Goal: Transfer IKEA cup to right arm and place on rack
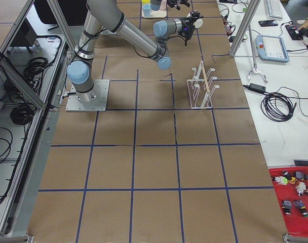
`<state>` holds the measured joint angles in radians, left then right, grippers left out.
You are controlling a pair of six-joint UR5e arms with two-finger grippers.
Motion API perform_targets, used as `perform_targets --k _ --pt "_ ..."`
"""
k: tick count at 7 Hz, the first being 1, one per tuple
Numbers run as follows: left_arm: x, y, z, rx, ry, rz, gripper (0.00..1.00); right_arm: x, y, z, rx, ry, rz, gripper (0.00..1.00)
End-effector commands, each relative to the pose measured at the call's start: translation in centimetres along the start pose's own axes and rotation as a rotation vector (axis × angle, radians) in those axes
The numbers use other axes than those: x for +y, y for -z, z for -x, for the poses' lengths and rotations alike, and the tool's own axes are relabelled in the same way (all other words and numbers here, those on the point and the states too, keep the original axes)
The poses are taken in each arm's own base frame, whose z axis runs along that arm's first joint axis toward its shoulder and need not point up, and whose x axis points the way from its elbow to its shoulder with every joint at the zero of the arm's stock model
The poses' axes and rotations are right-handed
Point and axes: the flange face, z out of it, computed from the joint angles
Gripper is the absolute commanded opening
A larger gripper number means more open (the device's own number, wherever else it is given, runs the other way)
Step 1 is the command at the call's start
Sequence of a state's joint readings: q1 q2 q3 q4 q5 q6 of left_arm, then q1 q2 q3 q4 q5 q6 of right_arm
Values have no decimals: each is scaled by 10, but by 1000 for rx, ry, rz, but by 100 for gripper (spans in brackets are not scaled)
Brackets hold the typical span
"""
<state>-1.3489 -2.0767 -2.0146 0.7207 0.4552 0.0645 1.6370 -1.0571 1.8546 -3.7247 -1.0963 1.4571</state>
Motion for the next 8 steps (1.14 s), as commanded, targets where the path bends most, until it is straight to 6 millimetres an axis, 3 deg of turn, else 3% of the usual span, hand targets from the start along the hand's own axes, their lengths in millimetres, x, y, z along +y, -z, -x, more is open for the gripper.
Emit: perform_targets --k 1,3,4,5,6,8 --pt "-7 8 36 -237 77 41 96 -58 19 5 -31 249 19 33" --pt "-23 -9 62 -431 184 165 97 -95 28 7 -14 748 -54 33" --pt "-39 -19 62 -520 217 238 97 -116 28 10 24 928 -70 33" --pt "-49 -39 56 -602 262 362 98 -144 32 7 98 1110 -86 33" --pt "-60 -52 47 -697 275 481 98 -157 35 4 162 1273 -109 33" --pt "-86 -68 34 -758 356 775 99 -172 36 -5 278 1391 -169 33"
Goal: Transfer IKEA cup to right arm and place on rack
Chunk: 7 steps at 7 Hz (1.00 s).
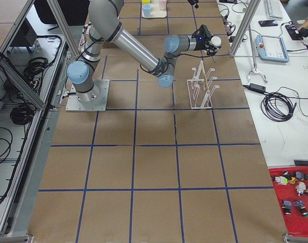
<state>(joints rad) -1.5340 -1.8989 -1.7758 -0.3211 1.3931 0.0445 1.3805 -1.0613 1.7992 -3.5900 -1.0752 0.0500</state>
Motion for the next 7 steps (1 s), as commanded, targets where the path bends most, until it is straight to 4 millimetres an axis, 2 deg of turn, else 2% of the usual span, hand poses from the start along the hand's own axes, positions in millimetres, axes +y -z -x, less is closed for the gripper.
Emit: perform_targets --k 1,3,5,7 --pt "-18 34 -15 -86 11 325 99 8 -5 -17 92 166 22 33" --pt "-14 100 -22 -101 34 573 99 25 -15 -25 102 165 51 33" --pt "-4 154 -27 -127 31 643 100 35 -20 -29 112 160 66 33" --pt "7 163 -29 -126 30 650 100 49 -36 -37 108 155 77 33"
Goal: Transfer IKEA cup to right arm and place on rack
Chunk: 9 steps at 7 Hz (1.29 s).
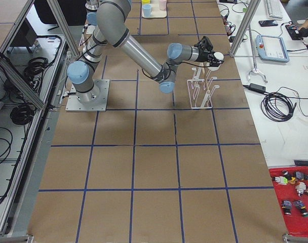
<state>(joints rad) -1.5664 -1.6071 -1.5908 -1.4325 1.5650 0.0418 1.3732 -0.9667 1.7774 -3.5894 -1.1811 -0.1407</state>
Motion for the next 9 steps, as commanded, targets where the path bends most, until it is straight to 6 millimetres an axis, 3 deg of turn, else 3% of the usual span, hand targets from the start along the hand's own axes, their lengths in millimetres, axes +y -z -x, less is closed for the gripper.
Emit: perform_targets --k 1,2,3,4,5,7,8,9 --pt "16 6 3 -6 2 7 100 15 -11 0 -5 -6 17 34" --pt "28 4 10 -8 14 19 100 20 -10 2 -9 -13 33 40" --pt "47 -4 25 -10 7 38 100 25 -10 4 -13 -30 45 83" --pt "65 -10 63 -32 5 55 100 24 -10 4 -20 -32 42 99" --pt "86 -16 100 -61 23 74 100 22 -10 3 -16 -20 34 100" --pt "127 -48 175 -70 7 150 99 16 -8 5 -28 -17 15 100" --pt "134 -56 205 -58 12 163 99 0 -4 7 -28 -11 -12 100" --pt "133 -60 214 -51 -1 160 99 -31 9 11 -27 -9 -64 100"
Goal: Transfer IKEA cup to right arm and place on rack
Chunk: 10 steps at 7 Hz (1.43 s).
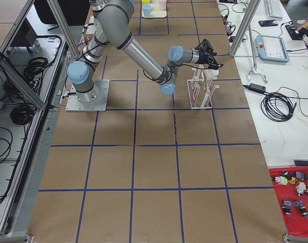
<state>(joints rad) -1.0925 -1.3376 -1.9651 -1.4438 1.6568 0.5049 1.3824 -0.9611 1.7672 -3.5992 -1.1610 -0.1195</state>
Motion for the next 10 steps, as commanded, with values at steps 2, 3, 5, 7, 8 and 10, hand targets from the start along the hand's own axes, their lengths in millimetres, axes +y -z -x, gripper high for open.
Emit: perform_targets --k 2,3,5,7,8,10 --pt "-2 -35 18 33 -8 -3 99 -43 15 41 -49 -7 -78 100" --pt "-1 -55 11 62 -10 -13 99 -46 17 58 -78 -131 -75 100" --pt "0 -99 6 57 -10 -25 99 -62 26 62 -94 -351 -101 100" --pt "-15 -129 13 68 -14 9 99 -71 32 86 -128 -411 -104 100" --pt "-19 -142 16 78 -20 30 99 -70 31 92 -138 -409 -100 100" --pt "-14 -167 13 96 -22 73 99 -71 31 104 -150 -406 -100 100"
